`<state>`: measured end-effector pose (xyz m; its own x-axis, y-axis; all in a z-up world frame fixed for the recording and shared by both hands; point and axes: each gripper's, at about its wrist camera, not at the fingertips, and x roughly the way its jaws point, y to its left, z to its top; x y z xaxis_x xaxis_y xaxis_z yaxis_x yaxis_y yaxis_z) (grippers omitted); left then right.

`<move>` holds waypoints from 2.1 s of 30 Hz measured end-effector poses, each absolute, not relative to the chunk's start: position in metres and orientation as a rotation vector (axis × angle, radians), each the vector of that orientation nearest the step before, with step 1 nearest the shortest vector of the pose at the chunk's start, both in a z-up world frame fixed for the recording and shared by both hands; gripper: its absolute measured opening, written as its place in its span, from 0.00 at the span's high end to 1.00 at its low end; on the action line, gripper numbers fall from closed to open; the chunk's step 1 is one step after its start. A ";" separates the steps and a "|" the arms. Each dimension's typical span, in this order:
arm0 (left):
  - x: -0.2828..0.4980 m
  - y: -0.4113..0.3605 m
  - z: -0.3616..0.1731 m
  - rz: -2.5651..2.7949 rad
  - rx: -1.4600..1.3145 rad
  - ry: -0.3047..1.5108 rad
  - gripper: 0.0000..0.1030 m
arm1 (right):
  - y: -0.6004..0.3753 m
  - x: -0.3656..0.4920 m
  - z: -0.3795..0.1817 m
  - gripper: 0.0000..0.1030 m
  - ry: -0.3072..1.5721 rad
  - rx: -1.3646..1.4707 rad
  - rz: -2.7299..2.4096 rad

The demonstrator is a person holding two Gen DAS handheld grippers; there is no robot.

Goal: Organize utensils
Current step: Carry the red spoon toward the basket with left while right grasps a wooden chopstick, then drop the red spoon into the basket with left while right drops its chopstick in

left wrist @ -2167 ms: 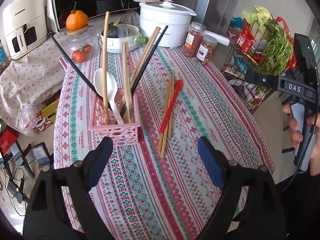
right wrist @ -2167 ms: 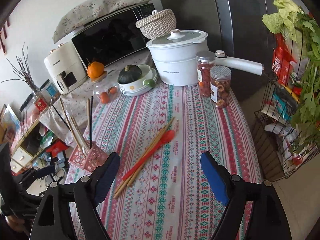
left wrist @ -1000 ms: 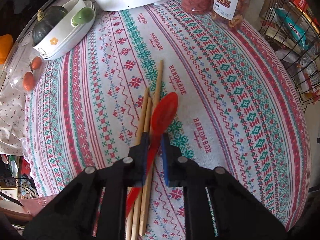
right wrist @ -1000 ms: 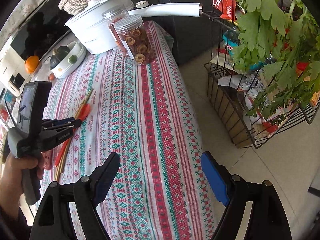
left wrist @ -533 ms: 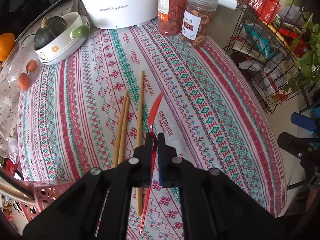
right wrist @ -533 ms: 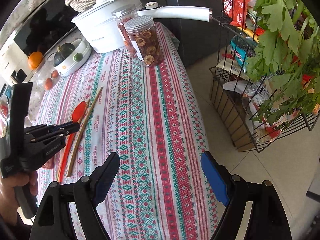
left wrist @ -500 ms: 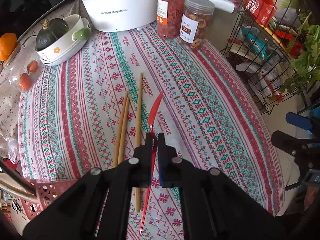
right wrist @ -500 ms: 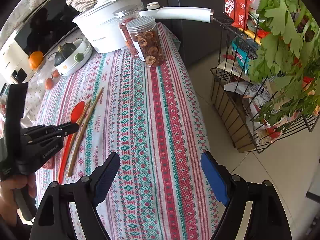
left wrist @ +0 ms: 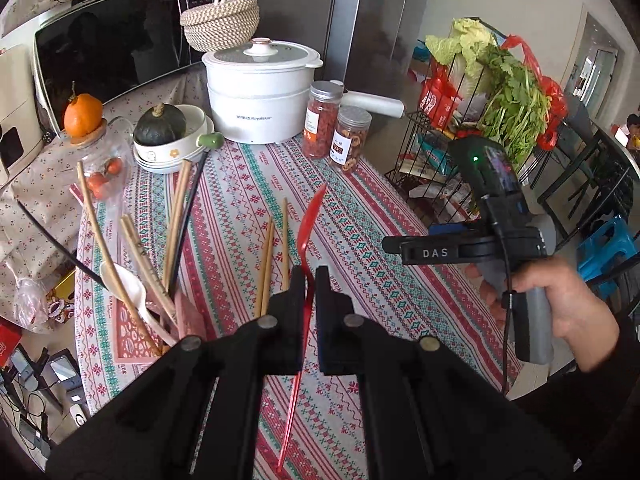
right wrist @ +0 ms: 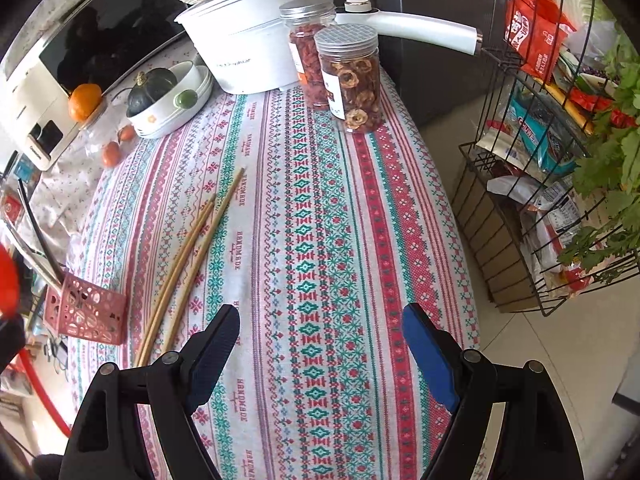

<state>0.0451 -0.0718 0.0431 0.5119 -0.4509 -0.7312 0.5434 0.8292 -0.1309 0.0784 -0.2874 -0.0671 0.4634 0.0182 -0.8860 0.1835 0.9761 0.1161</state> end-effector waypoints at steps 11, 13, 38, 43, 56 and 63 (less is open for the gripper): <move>0.041 0.018 0.058 -0.540 -0.087 0.693 0.95 | -0.256 0.123 -0.094 0.20 1.119 0.378 -0.048; 0.042 0.030 0.057 -0.524 -0.139 0.690 0.95 | -0.248 0.134 -0.101 0.26 1.131 0.390 -0.025; 0.057 0.078 0.056 -0.442 -0.314 0.609 0.95 | -0.205 0.201 -0.133 0.94 1.110 0.133 -0.133; 0.056 0.081 0.059 -0.413 -0.329 0.533 0.95 | -0.215 0.163 -0.099 0.94 0.995 0.155 -0.106; 0.070 0.048 0.044 -0.322 -0.222 0.294 0.95 | -0.193 0.070 0.004 0.94 0.720 0.140 0.046; 0.082 0.049 0.026 -0.288 -0.243 0.301 0.95 | -0.203 0.056 0.023 0.94 0.658 0.208 0.082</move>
